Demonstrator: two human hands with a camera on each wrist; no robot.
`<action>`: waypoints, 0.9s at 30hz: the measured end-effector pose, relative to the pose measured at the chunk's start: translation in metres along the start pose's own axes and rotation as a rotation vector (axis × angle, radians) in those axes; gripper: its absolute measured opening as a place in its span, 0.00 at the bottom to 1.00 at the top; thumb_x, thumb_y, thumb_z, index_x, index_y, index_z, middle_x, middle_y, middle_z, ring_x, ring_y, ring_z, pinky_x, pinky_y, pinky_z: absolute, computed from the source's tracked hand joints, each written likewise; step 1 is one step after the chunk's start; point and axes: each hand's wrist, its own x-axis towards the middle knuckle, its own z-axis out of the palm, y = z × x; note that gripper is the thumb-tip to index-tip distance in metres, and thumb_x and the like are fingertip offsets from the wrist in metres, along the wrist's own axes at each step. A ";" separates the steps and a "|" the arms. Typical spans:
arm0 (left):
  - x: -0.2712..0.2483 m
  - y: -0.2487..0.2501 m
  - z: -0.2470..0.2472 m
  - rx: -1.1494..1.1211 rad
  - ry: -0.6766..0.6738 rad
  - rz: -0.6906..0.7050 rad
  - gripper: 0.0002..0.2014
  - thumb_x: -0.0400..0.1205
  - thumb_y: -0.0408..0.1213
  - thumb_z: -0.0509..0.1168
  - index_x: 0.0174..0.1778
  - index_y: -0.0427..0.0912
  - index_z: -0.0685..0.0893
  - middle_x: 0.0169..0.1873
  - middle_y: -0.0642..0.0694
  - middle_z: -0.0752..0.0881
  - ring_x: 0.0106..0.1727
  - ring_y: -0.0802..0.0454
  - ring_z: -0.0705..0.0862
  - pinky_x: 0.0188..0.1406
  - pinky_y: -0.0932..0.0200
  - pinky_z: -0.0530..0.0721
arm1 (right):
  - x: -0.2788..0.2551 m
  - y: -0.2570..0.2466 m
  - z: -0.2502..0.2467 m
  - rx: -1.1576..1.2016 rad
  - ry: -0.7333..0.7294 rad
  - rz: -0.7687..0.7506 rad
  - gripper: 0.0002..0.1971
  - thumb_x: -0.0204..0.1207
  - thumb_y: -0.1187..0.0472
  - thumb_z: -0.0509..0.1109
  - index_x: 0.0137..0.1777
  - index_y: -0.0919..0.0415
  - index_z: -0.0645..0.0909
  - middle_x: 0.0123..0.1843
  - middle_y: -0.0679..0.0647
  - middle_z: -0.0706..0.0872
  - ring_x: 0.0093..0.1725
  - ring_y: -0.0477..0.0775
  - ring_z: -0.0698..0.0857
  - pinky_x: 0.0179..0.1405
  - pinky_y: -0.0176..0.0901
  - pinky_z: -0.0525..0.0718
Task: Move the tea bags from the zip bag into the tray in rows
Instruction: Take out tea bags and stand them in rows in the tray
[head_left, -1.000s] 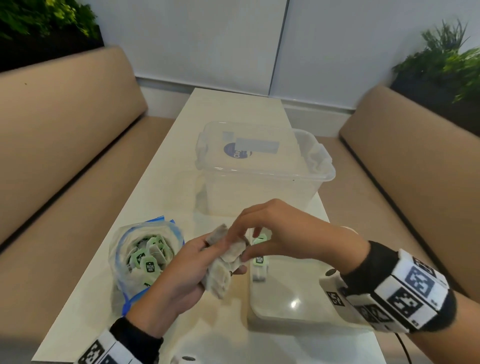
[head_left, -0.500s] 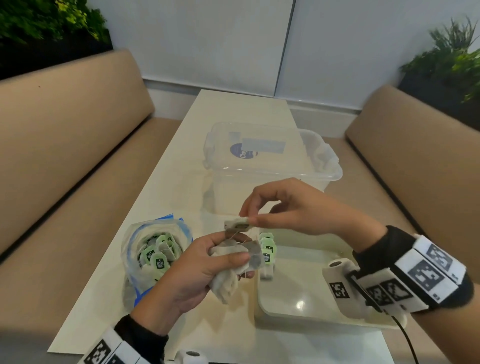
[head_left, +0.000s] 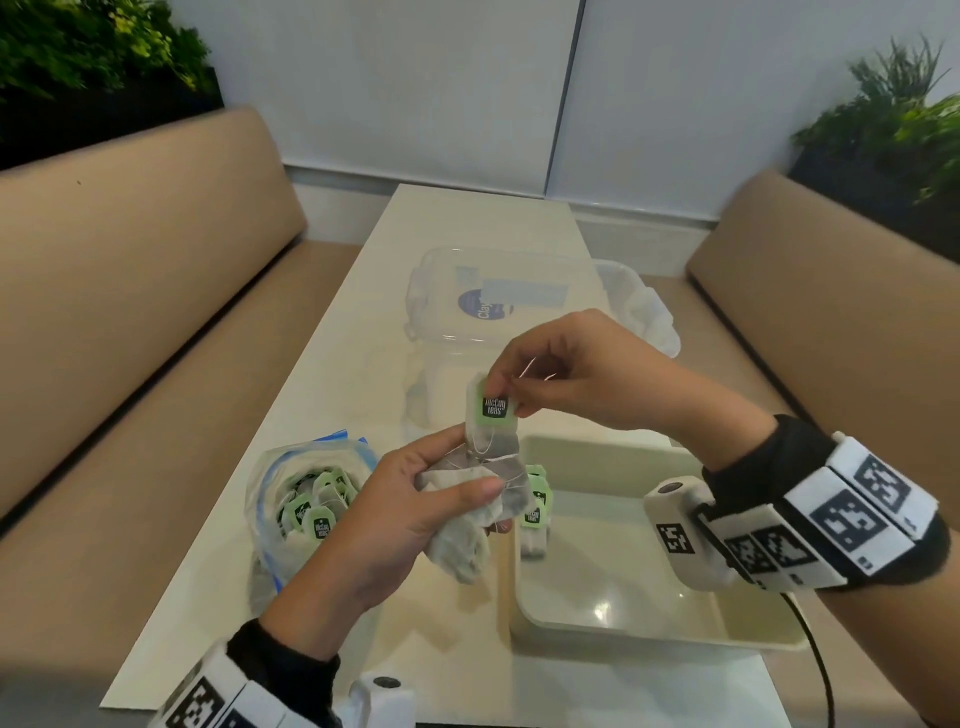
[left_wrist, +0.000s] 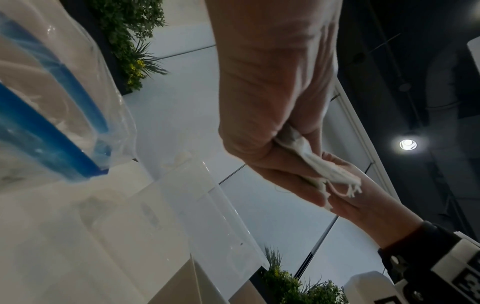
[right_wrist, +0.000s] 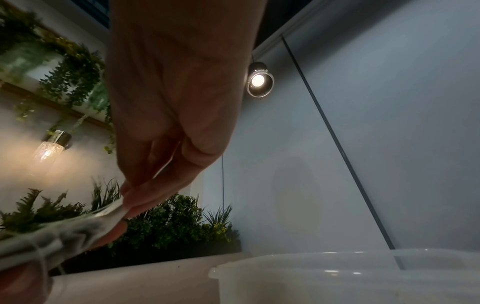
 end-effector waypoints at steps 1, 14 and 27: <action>0.001 0.000 0.000 -0.015 0.020 0.001 0.19 0.66 0.32 0.75 0.53 0.51 0.90 0.46 0.44 0.92 0.37 0.45 0.90 0.38 0.58 0.87 | -0.001 -0.001 0.000 -0.011 0.012 -0.003 0.08 0.74 0.68 0.73 0.43 0.53 0.88 0.40 0.51 0.91 0.37 0.48 0.90 0.44 0.35 0.87; 0.002 -0.016 -0.007 0.050 0.182 -0.032 0.08 0.68 0.38 0.72 0.41 0.42 0.90 0.39 0.40 0.89 0.34 0.37 0.89 0.28 0.59 0.85 | -0.024 0.013 -0.009 -0.041 0.070 0.017 0.11 0.73 0.67 0.74 0.48 0.52 0.78 0.39 0.51 0.88 0.32 0.42 0.85 0.36 0.29 0.83; -0.003 -0.020 -0.051 -0.010 0.358 -0.006 0.09 0.71 0.35 0.70 0.46 0.40 0.88 0.37 0.50 0.90 0.33 0.43 0.90 0.31 0.56 0.87 | -0.017 0.107 0.055 -0.360 -0.785 0.355 0.17 0.79 0.68 0.61 0.61 0.53 0.85 0.59 0.58 0.86 0.59 0.59 0.83 0.65 0.52 0.79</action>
